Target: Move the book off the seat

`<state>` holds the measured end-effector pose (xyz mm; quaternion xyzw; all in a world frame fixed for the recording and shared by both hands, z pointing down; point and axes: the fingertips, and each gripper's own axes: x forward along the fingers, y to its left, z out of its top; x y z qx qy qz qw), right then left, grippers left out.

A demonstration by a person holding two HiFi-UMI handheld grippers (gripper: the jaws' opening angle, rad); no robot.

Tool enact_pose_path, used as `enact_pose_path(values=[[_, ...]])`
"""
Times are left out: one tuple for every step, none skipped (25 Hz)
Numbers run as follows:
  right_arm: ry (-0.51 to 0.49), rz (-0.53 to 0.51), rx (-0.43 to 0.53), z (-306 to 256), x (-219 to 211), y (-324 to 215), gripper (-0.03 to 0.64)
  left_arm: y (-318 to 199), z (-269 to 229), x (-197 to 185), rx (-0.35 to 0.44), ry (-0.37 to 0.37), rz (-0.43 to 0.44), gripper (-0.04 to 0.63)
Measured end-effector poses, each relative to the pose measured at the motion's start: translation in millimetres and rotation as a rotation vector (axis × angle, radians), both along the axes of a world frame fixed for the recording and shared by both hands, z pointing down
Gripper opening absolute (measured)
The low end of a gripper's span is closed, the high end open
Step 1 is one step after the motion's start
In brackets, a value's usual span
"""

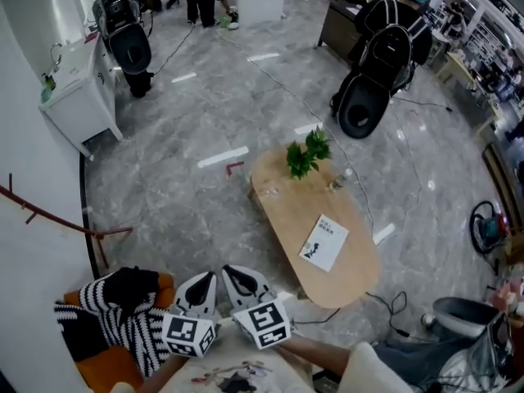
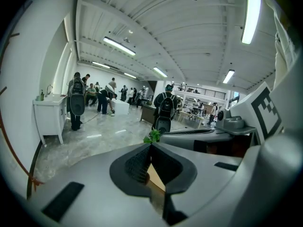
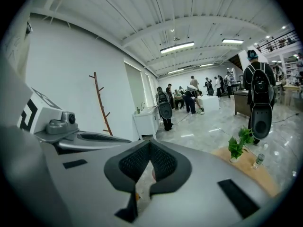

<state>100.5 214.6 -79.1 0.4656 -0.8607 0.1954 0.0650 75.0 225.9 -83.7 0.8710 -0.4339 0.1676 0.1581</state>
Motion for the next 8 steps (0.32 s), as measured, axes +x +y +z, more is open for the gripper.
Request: enact_pose_path(values=[[0.002,0.001,0.002,0,-2,1,0.008,2,-1,-2,0.004,-0.002,0.003,0.008],[0.004,0.001,0.002,0,-4,2,0.008,4,-2,-3,0.009,-0.004,0.008,0.009],[0.006,0.001,-0.001,1,-5,4,0.008,6,-2,-4,0.011,-0.007,0.011,0.008],[0.006,0.003,-0.008,2,-6,5,0.008,9,-3,-5,0.011,-0.009,0.013,0.008],[0.006,0.005,-0.015,3,-8,8,0.008,12,-3,-6,0.009,-0.01,0.013,0.008],[0.003,0.008,-0.023,3,-9,11,0.008,16,-4,-8,0.006,-0.01,0.012,0.009],[-0.003,0.011,-0.031,2,-10,14,0.008,19,-5,-11,0.002,-0.011,0.011,0.008],[-0.009,0.015,-0.038,1,-12,17,0.008,23,-7,-13,-0.002,-0.012,0.01,0.008]])
